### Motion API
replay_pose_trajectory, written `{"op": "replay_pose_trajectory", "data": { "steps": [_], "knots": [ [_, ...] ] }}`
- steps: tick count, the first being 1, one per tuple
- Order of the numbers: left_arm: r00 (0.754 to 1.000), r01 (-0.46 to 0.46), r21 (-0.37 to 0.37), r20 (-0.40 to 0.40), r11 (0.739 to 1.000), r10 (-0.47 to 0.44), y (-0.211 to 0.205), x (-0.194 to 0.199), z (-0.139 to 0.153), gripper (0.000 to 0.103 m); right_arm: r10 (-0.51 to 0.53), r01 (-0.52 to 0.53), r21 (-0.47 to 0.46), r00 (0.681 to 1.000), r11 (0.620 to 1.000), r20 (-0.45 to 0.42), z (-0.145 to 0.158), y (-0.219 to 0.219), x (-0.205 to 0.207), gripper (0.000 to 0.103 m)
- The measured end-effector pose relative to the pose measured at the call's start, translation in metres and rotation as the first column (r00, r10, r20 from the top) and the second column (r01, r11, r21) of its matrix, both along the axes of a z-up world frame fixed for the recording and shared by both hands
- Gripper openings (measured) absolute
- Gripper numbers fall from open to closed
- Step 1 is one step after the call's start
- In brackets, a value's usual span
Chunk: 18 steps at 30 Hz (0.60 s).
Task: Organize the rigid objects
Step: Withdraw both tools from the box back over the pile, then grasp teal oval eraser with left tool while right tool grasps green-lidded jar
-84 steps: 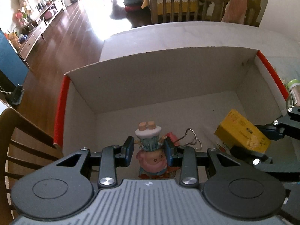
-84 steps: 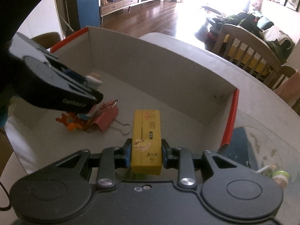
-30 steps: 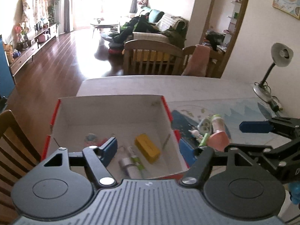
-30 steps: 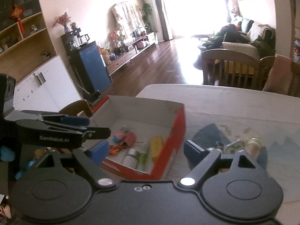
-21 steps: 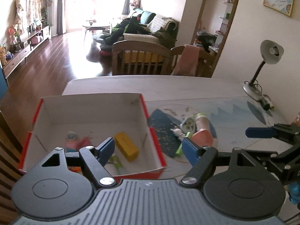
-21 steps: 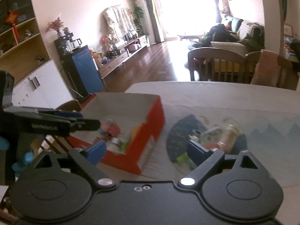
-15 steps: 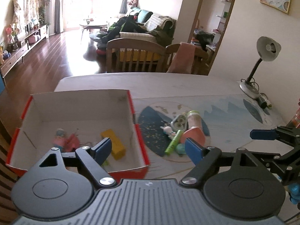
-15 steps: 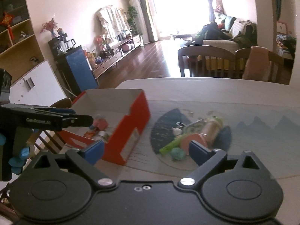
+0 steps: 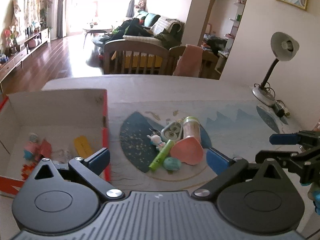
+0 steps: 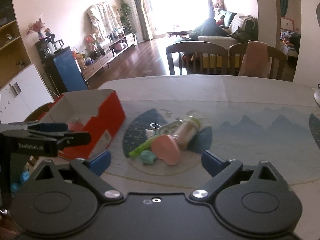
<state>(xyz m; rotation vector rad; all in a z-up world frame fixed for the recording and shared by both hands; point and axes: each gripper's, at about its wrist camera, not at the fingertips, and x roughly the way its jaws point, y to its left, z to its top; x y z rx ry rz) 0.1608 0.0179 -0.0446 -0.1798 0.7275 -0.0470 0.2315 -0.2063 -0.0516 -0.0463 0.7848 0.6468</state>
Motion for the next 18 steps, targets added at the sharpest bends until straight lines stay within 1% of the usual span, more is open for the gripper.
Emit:
{"op": "replay_pose_trajectory", "data": {
  "steps": [8,14,18],
  "knots": [
    [1.0,0.016,0.038,-0.014,0.999,-0.015,-0.04,0.02,-0.036,0.103,-0.033,0.033,-0.035,0.999,0.999,-0.007,-0.013,-0.008,0.044,0.096],
    [0.999,0.026,0.003,-0.027,1.0,-0.026,-0.054,0.036,-0.062,0.103,-0.029,0.028,-0.06,0.999,0.998,-0.016,-0.025,-0.005,0.073,0.096],
    [0.999,0.011,0.017,-0.05,1.0,-0.01,-0.061,0.046,-0.078,0.103,-0.02,0.017,-0.078,0.999,0.997,-0.032,-0.035,0.002,0.09,0.094]
  ]
}}
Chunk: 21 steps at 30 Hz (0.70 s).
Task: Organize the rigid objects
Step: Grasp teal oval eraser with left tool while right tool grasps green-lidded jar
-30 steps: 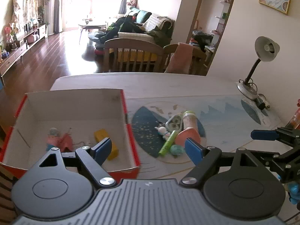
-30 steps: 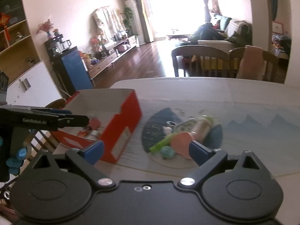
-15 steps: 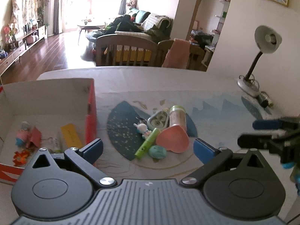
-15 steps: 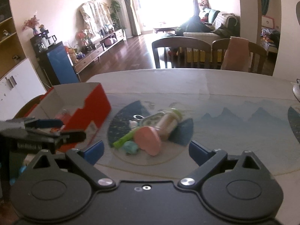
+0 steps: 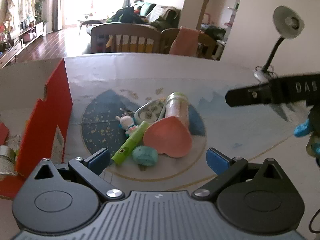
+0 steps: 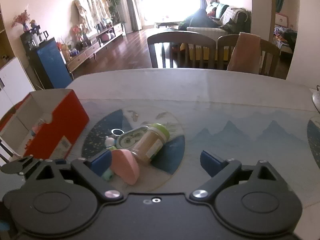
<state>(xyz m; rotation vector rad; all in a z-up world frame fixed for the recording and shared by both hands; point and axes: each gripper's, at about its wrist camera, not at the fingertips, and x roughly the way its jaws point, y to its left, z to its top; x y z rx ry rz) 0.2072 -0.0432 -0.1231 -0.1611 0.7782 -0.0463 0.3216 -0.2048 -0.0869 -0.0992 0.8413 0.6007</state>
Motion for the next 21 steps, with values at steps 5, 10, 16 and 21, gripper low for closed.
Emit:
{"op": "replay_pose_trajectory", "data": {
  "steps": [5,10,16,21],
  "knots": [
    [0.999,0.003,0.012,-0.038,1.0,-0.002,-0.007,0.012,-0.022,0.103,-0.016,0.016,-0.006,0.999,1.0,-0.034,-0.014,0.011,0.022,0.093],
    [0.998,0.002,-0.003,-0.065,1.0,-0.002,-0.01,0.017,-0.033,0.103,-0.04,0.039,-0.011,0.998,0.999,-0.058,-0.025,0.022,0.038,0.09],
    [0.997,-0.004,-0.025,-0.08,1.0,0.002,-0.006,0.023,-0.042,0.102,-0.055,0.053,-0.022,0.994,0.998,-0.091,-0.037,0.034,0.053,0.085],
    [0.996,-0.017,-0.034,-0.086,0.999,0.014,-0.003,0.03,-0.044,0.102,-0.063,0.059,-0.035,0.989,0.998,-0.132,-0.049,0.045,0.065,0.076]
  ]
}}
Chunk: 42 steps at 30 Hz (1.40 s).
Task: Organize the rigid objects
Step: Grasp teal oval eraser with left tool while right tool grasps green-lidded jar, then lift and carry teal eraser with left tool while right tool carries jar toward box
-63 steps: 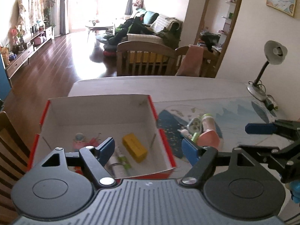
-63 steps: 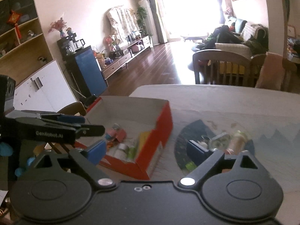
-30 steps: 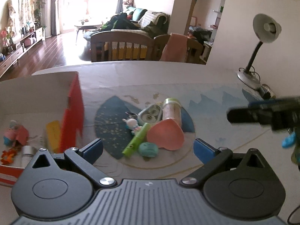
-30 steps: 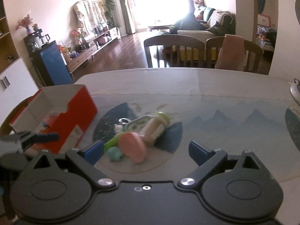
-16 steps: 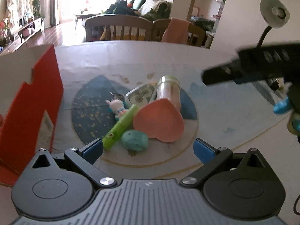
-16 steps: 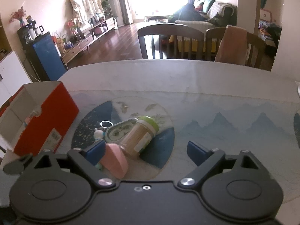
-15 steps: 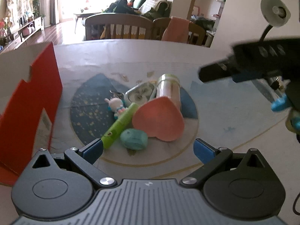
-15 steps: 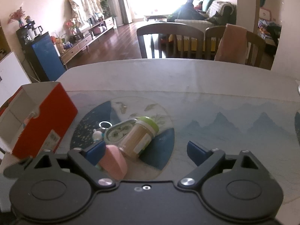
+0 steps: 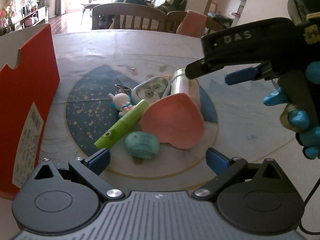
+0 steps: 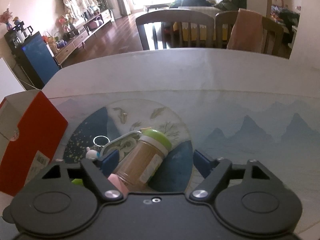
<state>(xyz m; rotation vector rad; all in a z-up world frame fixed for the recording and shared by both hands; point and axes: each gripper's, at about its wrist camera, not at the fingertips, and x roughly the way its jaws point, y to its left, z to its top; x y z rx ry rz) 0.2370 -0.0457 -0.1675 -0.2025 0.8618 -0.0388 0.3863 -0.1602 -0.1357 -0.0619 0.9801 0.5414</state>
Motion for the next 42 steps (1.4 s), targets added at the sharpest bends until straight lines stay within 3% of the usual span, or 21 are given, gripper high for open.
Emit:
{"op": "replay_pose_trajectory", "data": {
  "steps": [13,18,20,33,42],
  "knots": [
    [1.0,0.009,0.05,0.01,0.999,-0.01,0.003,0.009,-0.003,0.059,-0.078,0.084,0.035,0.987,0.996,-0.139,-0.029,0.007,0.015,0.067],
    [1.0,0.016,0.101,0.003,0.995,-0.017,-0.001,0.011,-0.002,0.045,-0.089,0.1,0.062,0.983,0.993,-0.159,-0.028,0.009,0.015,0.052],
    [1.0,0.009,0.106,0.0,0.994,-0.009,0.0,0.012,-0.001,0.039,-0.1,0.109,0.055,0.983,0.993,-0.156,-0.026,0.01,0.012,0.052],
    [1.0,0.015,0.071,-0.011,0.997,-0.014,0.001,0.006,0.012,0.039,-0.149,0.159,0.074,0.981,0.984,-0.128,-0.012,-0.018,0.001,0.046],
    [0.999,0.029,0.049,0.03,0.998,-0.031,0.001,-0.009,0.041,0.039,-0.12,0.13,0.117,0.988,0.985,-0.093,0.021,-0.04,-0.026,0.046]
  ]
}}
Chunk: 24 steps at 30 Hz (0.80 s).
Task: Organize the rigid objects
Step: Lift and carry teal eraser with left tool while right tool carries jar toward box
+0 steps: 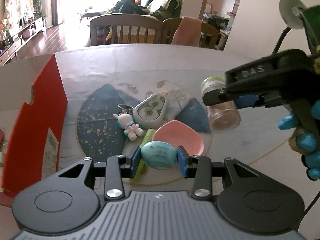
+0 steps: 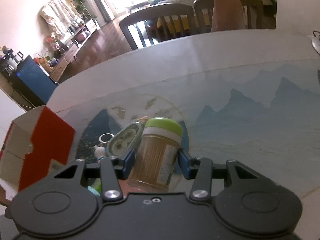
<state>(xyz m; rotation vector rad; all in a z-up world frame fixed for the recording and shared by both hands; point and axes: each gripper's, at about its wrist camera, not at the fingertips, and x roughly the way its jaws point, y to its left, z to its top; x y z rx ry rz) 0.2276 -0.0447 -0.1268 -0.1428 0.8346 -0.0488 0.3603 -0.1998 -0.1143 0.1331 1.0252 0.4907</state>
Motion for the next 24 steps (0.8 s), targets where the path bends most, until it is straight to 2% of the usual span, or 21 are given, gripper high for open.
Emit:
{"op": "replay_pose_trajectory", "data": {
  "steps": [9,15,24],
  "knots": [
    [0.999,-0.033,-0.059,0.002,0.998,0.033,0.012,-0.019,0.033,0.039,0.059,-0.061,0.026,0.996,0.998,0.065,0.047,-0.008,-0.039,0.046],
    [0.999,-0.042,-0.065,0.027,0.997,0.043,0.022,-0.035,0.059,0.039,0.081,-0.086,0.058,0.994,0.995,0.079,0.071,-0.008,-0.055,0.046],
    [0.996,-0.062,-0.077,0.054,0.995,0.066,0.051,-0.054,0.089,0.039,0.161,-0.169,0.089,0.983,0.982,0.091,0.092,0.027,-0.08,0.046]
  ]
}}
